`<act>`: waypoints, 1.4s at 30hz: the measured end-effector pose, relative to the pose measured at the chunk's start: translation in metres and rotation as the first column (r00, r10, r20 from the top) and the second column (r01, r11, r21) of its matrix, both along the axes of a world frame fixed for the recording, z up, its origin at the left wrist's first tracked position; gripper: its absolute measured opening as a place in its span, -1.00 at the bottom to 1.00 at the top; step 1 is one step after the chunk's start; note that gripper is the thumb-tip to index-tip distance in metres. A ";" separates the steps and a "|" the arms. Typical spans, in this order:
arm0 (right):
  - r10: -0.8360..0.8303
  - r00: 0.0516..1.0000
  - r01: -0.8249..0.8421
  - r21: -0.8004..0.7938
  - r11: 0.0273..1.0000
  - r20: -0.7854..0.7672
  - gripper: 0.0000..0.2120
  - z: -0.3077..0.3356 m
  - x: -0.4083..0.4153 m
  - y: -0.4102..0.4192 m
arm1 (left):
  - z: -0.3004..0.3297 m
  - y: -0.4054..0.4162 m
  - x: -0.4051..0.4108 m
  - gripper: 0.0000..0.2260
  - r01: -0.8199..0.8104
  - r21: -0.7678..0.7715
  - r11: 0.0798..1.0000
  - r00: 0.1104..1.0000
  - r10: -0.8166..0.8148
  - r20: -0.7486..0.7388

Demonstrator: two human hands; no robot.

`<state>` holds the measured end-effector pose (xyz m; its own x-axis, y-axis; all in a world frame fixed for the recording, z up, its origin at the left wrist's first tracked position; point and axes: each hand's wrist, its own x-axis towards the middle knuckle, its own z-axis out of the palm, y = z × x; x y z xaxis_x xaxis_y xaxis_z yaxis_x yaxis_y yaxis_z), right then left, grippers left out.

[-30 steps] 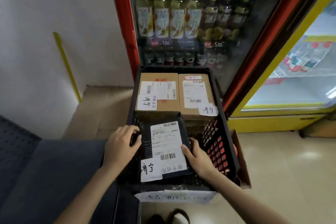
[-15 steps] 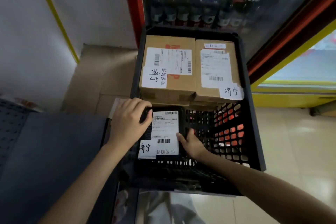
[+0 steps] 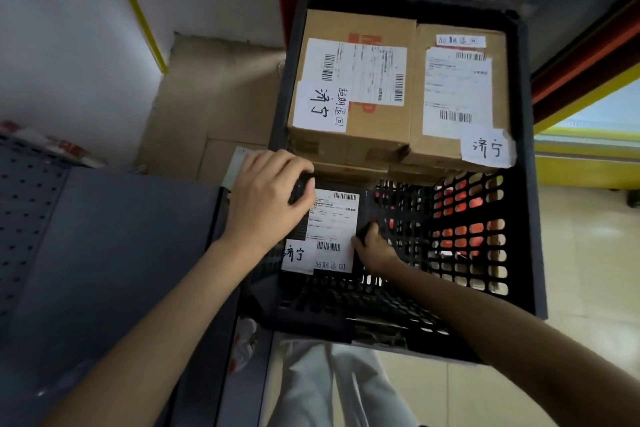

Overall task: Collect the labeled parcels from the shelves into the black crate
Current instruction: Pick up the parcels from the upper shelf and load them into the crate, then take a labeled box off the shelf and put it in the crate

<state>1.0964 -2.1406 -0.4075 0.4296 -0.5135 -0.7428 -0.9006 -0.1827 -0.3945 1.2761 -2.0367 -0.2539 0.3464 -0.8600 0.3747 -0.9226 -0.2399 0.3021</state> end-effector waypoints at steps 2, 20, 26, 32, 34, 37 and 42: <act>0.014 1.000 -0.014 -0.005 1.000 -0.001 -0.55 0.001 -0.002 -0.004 | 0.000 0.000 0.000 -0.87 -0.002 0.004 1.000 1.000 0.002 0.008; 0.508 0.839 -0.247 -0.694 0.676 0.197 -0.61 0.182 0.001 0.002 | 0.028 0.017 -0.010 -0.89 -0.020 0.063 0.998 0.999 0.021 -0.029; 0.676 0.702 -0.158 -0.878 0.452 0.222 -0.68 0.249 0.006 0.006 | 0.076 0.041 -0.017 -0.68 -0.091 -0.022 0.996 0.996 0.091 -0.012; 0.796 0.546 -0.091 -0.925 0.368 0.263 -0.73 0.291 0.006 0.017 | 0.130 0.079 -0.048 -0.92 -0.262 -0.123 0.957 0.958 0.273 0.084; 0.838 0.485 -0.082 -0.941 0.329 0.251 -0.74 0.300 0.006 0.024 | 0.140 0.096 -0.063 -0.82 -0.320 -0.116 0.940 0.940 0.330 0.081; 0.914 0.356 -0.104 -0.964 0.244 0.193 -0.75 0.314 0.003 0.044 | 0.147 0.129 -0.090 -0.83 -0.458 -0.068 0.886 0.888 0.460 0.012; 0.960 0.077 -0.172 -0.945 0.278 0.268 -0.75 0.331 -0.009 0.105 | 0.151 0.206 -0.154 -0.91 -0.639 -0.140 0.756 0.763 0.646 0.004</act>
